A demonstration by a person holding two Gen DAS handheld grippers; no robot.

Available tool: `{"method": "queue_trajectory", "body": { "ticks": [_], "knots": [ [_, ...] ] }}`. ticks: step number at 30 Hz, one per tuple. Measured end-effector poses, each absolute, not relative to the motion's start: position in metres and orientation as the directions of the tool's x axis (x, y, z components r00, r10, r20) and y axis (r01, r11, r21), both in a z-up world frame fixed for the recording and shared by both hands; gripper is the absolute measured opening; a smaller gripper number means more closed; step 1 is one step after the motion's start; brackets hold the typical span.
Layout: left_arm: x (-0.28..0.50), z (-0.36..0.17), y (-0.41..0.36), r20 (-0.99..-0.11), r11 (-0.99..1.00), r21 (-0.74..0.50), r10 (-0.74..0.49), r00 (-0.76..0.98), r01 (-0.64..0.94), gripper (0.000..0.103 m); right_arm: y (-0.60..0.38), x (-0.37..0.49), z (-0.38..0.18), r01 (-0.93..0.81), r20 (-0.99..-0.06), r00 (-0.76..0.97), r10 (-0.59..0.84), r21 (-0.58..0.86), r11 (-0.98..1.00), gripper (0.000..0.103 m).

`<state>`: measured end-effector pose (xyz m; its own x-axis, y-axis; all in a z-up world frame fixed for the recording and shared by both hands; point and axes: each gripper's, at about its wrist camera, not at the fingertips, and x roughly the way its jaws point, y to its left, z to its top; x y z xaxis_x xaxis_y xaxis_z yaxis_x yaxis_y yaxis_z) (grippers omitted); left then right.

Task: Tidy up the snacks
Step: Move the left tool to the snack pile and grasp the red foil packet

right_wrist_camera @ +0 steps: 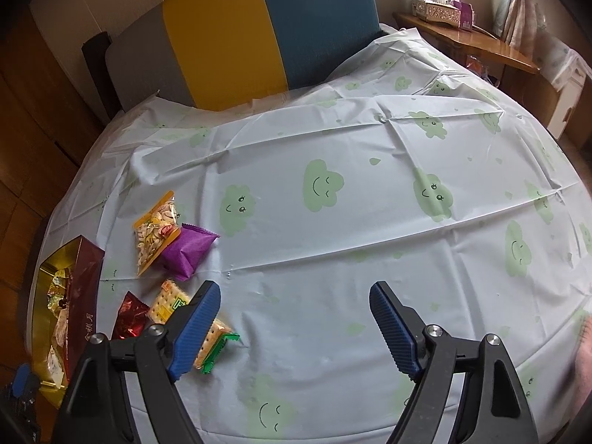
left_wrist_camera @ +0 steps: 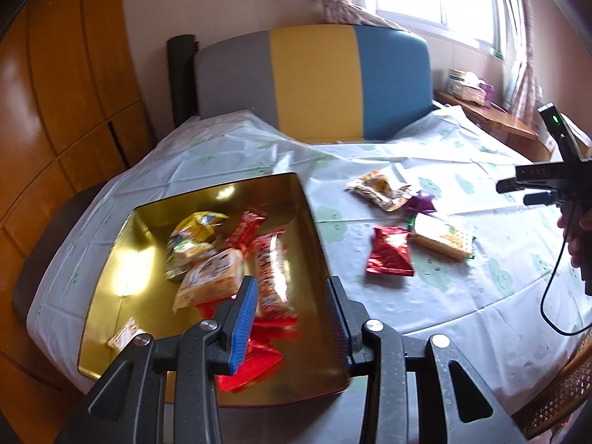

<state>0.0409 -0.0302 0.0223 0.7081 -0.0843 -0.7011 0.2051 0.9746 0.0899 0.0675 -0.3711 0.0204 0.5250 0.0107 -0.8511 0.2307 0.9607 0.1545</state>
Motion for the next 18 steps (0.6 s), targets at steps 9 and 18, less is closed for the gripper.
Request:
{"method": "queue_trajectory", "body": {
  "ticks": [9, 18],
  "knots": [
    [0.065, 0.014, -0.059, -0.793, 0.957, -0.035, -0.202, 0.574, 0.288, 0.041, -0.367, 0.067, 0.021, 0.212, -0.852, 0.524, 0.015, 0.148, 0.966, 0.084],
    [0.087, 0.008, -0.109, -0.827, 0.900, -0.065, -0.290, 0.481, 0.431, 0.041, -0.362, 0.067, 0.025, 0.184, -0.845, 0.534, 0.029, 0.150, 0.971, 0.085]
  ]
}}
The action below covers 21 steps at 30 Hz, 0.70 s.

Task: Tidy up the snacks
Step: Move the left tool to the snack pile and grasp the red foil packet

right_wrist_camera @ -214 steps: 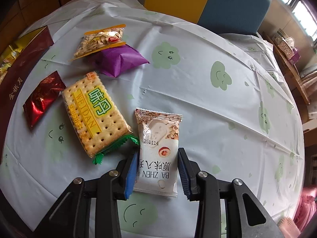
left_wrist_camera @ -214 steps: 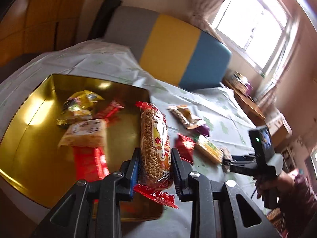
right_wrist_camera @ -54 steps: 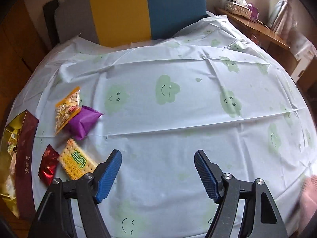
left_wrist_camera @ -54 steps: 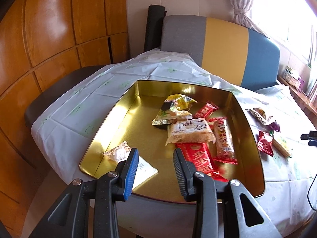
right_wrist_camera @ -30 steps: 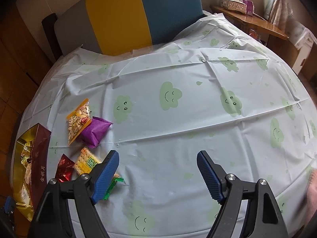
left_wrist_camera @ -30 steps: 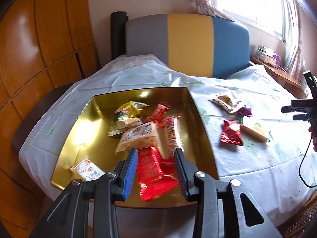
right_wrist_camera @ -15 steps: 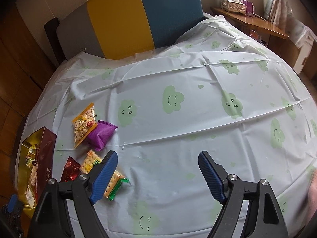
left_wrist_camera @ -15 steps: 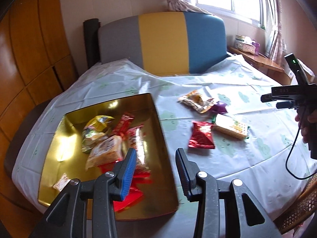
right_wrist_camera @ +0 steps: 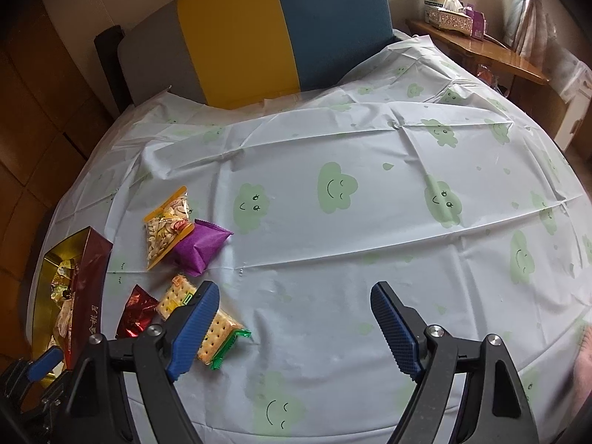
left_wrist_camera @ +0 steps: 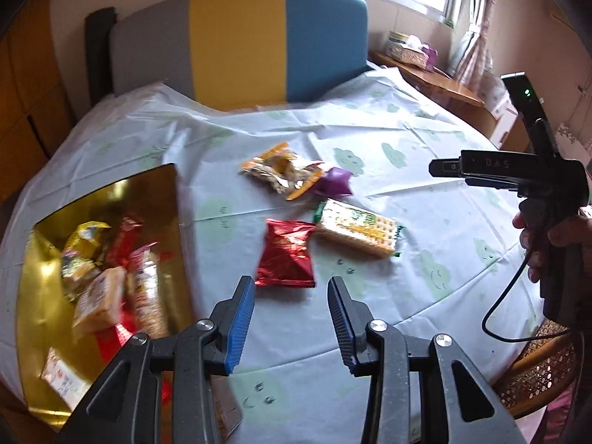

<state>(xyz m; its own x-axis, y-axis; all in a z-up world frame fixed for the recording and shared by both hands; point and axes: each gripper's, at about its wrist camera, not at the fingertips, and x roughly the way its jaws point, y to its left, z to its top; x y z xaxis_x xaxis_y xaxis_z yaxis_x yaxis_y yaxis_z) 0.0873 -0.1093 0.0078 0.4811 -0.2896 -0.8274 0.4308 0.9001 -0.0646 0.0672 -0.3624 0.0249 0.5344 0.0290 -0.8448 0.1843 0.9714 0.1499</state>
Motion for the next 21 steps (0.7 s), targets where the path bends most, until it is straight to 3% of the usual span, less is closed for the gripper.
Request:
{"method": "queue_trajectory", "body": {
  "ticks": [9, 18, 21],
  "knots": [
    [0.133, -0.029, -0.144, -0.891, 0.883, -0.046, -0.248, 0.381, 0.467, 0.041, -0.365, 0.068, 0.031, 0.184, -0.832, 0.553, 0.045, 0.174, 0.967, 0.085],
    [0.157, -0.059, -0.153, -0.894, 0.891, 0.047, -0.163, 0.416, 0.451, 0.041, -0.363, 0.069, 0.036, 0.168, -0.822, 0.567, 0.057, 0.183, 0.969, 0.086],
    [0.153, -0.062, -0.159, -0.882, 0.874, 0.092, -0.152, 0.446, 0.478, 0.032, -0.362, 0.069, 0.036, 0.163, -0.820, 0.570, 0.053, 0.177, 0.971, 0.086]
  ]
}}
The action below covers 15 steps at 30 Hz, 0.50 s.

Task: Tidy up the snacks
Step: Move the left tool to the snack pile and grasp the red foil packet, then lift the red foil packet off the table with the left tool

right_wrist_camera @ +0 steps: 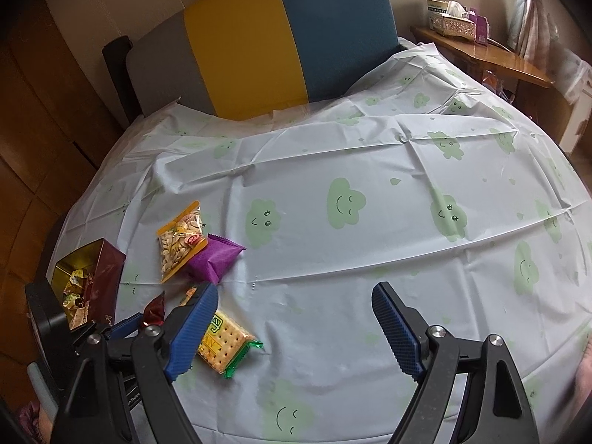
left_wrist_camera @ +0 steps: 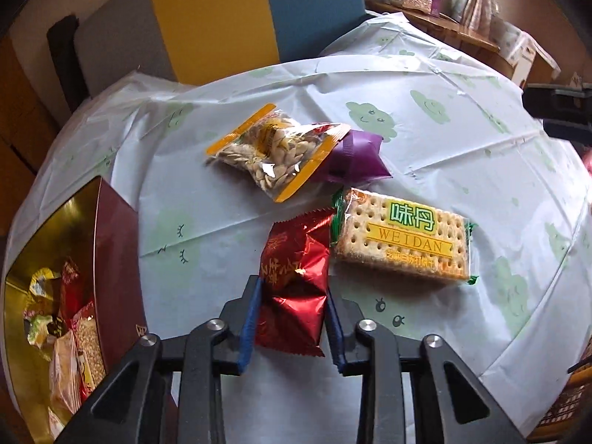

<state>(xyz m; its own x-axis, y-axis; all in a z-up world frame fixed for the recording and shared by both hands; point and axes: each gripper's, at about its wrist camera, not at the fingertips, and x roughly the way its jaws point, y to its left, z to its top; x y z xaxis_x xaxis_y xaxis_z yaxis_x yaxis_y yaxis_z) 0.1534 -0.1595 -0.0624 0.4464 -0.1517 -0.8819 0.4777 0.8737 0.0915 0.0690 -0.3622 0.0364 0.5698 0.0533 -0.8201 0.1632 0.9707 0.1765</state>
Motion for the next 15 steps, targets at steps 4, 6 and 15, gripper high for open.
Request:
{"method": "queue_trajectory", "body": {
  "ticks": [4, 6, 15],
  "knots": [
    [0.143, -0.062, -0.159, -0.873, 0.866, 0.065, -0.192, 0.449, 0.496, 0.028, -0.363, 0.069, 0.036, 0.168, -0.821, 0.569, 0.044, 0.168, 0.971, 0.086],
    [0.134, -0.060, -0.156, -0.874, 0.868, 0.042, -0.209, 0.440, 0.495, 0.027, -0.364, 0.068, 0.035, 0.172, -0.824, 0.566, 0.037, 0.162, 0.972, 0.086],
    [0.078, -0.053, -0.151, -0.870, 0.845, -0.056, -0.303, 0.390, 0.532, 0.030, -0.367, 0.067, 0.032, 0.183, -0.832, 0.554, 0.025, 0.151, 0.972, 0.086]
  ]
}}
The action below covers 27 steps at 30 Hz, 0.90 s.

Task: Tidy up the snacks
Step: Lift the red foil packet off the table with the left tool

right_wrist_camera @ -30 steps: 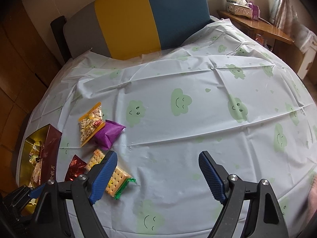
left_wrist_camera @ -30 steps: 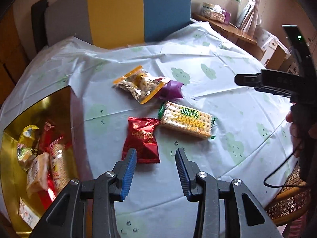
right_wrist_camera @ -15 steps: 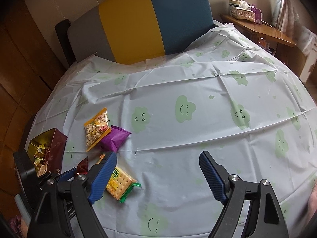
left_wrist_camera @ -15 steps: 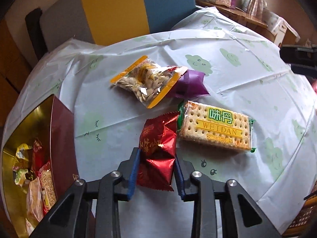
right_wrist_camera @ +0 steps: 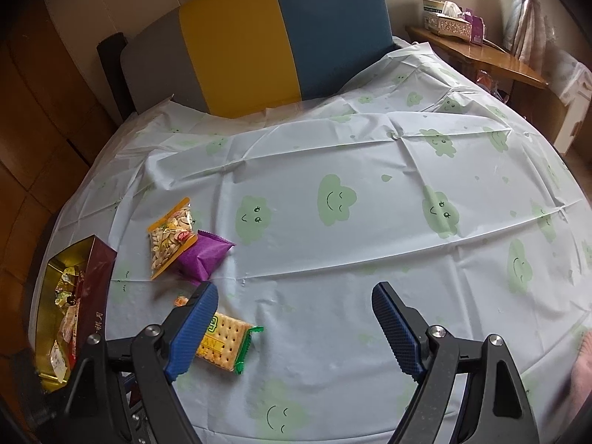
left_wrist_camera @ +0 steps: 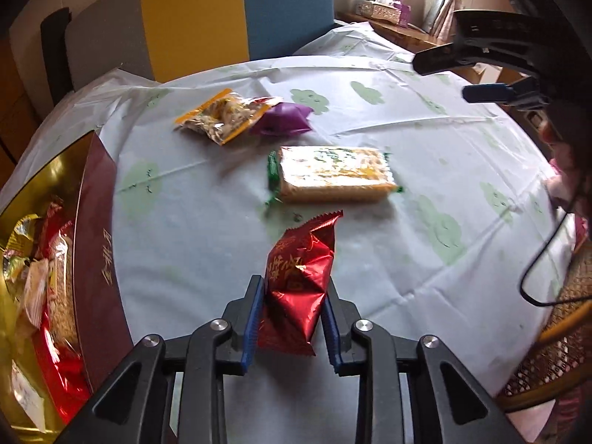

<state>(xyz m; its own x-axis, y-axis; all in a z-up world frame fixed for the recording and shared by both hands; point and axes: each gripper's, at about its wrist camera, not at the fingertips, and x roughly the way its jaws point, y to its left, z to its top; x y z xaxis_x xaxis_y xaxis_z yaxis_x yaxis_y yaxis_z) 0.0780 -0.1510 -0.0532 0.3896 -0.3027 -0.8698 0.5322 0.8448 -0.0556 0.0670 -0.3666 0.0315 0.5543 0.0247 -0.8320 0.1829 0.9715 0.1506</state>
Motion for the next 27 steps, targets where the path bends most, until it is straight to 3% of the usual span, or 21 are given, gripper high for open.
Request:
{"method": "queue_trajectory", "body": {
  "ticks": [8, 13, 21, 23, 27],
  "knots": [
    [0.079, -0.041, -0.149, -0.862, 0.806, -0.062, -0.341, 0.375, 0.589, 0.050, -0.367, 0.067, 0.032, 0.187, -0.833, 0.553, 0.026, 0.154, 0.970, 0.086],
    [0.078, -0.042, -0.157, -0.872, 0.769, -0.036, -0.336, 0.357, 0.638, 0.055, -0.366, 0.067, 0.034, 0.184, -0.828, 0.560, 0.034, 0.164, 0.969, 0.086],
    [0.094, -0.060, -0.180, -0.908, 0.697, 0.013, -0.291, 0.300, 0.717, 0.055, -0.365, 0.068, 0.036, 0.182, -0.825, 0.563, 0.036, 0.166, 0.969, 0.086],
    [0.095, -0.067, -0.182, -0.914, 0.687, 0.012, -0.287, 0.287, 0.726, 0.045, -0.366, 0.068, 0.036, 0.183, -0.825, 0.565, 0.032, 0.163, 0.970, 0.086],
    [0.081, -0.066, -0.174, -0.889, 0.725, -0.003, -0.317, 0.330, 0.689, 0.041, -0.367, 0.068, 0.034, 0.185, -0.827, 0.562, 0.025, 0.155, 0.971, 0.086]
  ]
}}
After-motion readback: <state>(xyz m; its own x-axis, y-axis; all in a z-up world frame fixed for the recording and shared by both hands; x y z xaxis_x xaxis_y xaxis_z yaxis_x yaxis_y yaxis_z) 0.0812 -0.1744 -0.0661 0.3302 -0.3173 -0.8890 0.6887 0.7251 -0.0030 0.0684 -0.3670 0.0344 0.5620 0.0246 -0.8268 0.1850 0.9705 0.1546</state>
